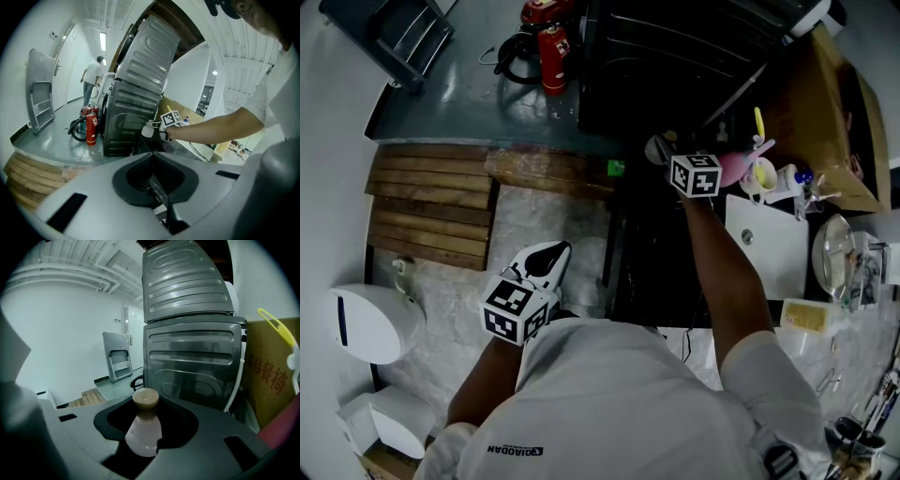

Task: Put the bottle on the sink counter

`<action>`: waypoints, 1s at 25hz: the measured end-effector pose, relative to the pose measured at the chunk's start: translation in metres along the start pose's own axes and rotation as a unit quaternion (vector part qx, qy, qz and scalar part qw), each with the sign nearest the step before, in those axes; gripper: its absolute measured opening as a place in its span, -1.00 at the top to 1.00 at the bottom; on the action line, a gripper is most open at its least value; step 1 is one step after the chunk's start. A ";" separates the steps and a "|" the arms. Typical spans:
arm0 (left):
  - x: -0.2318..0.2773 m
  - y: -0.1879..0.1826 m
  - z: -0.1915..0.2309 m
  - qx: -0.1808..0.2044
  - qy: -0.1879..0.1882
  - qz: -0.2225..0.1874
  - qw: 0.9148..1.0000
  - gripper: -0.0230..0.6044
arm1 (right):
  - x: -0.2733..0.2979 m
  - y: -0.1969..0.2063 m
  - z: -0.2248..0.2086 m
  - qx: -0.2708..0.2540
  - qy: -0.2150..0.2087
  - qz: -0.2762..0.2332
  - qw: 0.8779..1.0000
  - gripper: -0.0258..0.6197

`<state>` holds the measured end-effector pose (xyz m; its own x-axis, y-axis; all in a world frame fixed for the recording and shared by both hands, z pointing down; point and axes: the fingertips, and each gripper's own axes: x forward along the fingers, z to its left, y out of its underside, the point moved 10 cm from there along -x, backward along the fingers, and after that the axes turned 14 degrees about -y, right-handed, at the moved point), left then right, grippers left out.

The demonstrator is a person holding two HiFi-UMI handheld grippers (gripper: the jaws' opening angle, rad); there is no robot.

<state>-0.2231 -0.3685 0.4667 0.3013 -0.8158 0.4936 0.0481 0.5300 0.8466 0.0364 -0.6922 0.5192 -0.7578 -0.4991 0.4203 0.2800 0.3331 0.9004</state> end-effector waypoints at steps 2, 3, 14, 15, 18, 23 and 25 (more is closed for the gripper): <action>0.000 0.000 0.000 0.001 0.000 0.000 1.000 0.88 | 0.000 0.000 -0.001 -0.002 -0.001 0.000 1.000 0.42; -0.001 0.000 0.000 0.001 0.000 0.000 1.000 0.88 | 0.000 0.000 -0.001 -0.005 -0.001 0.001 1.000 0.42; -0.006 0.002 -0.009 0.004 -0.005 -0.001 1.000 0.88 | -0.005 0.003 0.011 -0.031 0.007 0.024 0.999 0.21; -0.006 0.003 -0.011 0.005 -0.005 0.000 1.000 0.88 | -0.008 0.005 0.011 -0.028 0.009 0.023 0.999 0.21; -0.004 0.005 -0.021 0.008 -0.003 0.003 1.000 0.88 | -0.019 0.009 0.011 -0.021 0.013 0.017 1.000 0.21; 0.001 0.002 -0.044 0.010 0.001 -0.002 1.000 0.88 | -0.053 0.015 0.018 -0.011 0.012 -0.005 1.000 0.21; 0.005 -0.001 -0.054 0.009 0.002 -0.007 1.000 0.88 | -0.069 0.017 0.022 -0.005 0.008 -0.016 1.000 0.21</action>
<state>-0.1705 -0.3603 0.4574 0.3055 -0.8222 0.4803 0.0348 0.5137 0.8573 0.0804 -0.6345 0.5036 -0.7571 -0.5214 0.3935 0.2624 0.3089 0.9142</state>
